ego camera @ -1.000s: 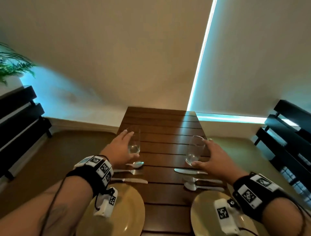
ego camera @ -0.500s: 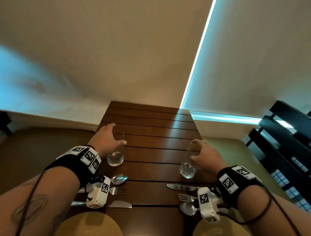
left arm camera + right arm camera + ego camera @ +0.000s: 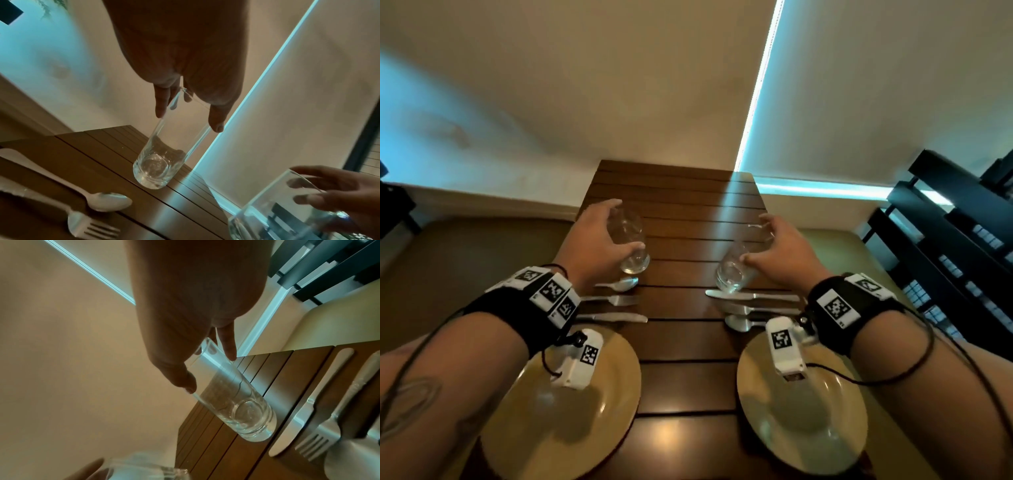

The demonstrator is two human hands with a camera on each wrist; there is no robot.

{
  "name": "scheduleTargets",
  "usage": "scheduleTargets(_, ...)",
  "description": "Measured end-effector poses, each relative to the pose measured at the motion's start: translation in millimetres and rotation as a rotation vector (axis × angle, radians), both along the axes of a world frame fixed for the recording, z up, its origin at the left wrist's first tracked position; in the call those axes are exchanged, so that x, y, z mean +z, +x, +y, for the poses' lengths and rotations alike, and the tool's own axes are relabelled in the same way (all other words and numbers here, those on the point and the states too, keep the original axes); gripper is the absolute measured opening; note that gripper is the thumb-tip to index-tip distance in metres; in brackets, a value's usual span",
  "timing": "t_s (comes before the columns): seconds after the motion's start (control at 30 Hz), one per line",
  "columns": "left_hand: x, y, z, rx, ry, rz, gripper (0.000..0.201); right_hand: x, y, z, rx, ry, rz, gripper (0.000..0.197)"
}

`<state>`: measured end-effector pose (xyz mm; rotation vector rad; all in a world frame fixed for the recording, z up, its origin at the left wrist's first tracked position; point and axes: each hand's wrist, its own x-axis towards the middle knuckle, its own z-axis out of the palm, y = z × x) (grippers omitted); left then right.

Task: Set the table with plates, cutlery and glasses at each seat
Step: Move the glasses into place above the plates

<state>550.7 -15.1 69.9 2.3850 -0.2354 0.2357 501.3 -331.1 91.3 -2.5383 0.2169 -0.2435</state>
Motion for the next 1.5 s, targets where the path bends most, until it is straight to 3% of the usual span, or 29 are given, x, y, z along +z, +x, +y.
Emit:
scheduleTargets(0.17, 20.4, -82.7, -7.9, -0.076, 0.024, 0.02, 0.091, 18.2, -71.7, 25.7, 0.096, -0.031, -0.038, 0.082)
scheduleTargets(0.33, 29.7, -161.3, 1.7, -0.212, 0.091, 0.128, 0.094, 20.3, -152.9, 45.2, 0.182, -0.022, 0.037, 0.081)
scheduleTargets(0.5, 16.3, -228.2, 7.9, -0.283, 0.121, 0.24, 0.084, 3.4, -226.6, 58.7, 0.236, -0.034, 0.138, 0.08)
scheduleTargets(0.67, -5.6, -273.2, -0.4, -0.346, 0.275, 0.261, 0.081, -11.3, -268.7, 63.4, 0.282, -0.127, 0.24, 0.082)
scheduleTargets(0.97, -18.5, -293.0, -15.6, -0.366, 0.289, 0.285, 0.09, -25.2, -287.0, 71.7, 0.336, -0.144, 0.29, 0.085)
scheduleTargets(1.13, -14.1, -294.7, -12.1, -0.333, 0.251, 0.323, 0.095, -23.0, -287.3, 67.0, 0.351, -0.105, 0.323, 0.101)
scheduleTargets(1.3, -10.5, -296.8, -9.6, -0.298, 0.344, 0.318, 0.083, -24.8, -286.6, 54.3, 0.327, -0.163, 0.35, 0.088)
scheduleTargets(1.5, -8.0, -281.5, -14.9, -0.307, 0.438, 0.351, 0.084, -28.3, -277.6, 51.5, 0.322, -0.171, 0.366, 0.078)
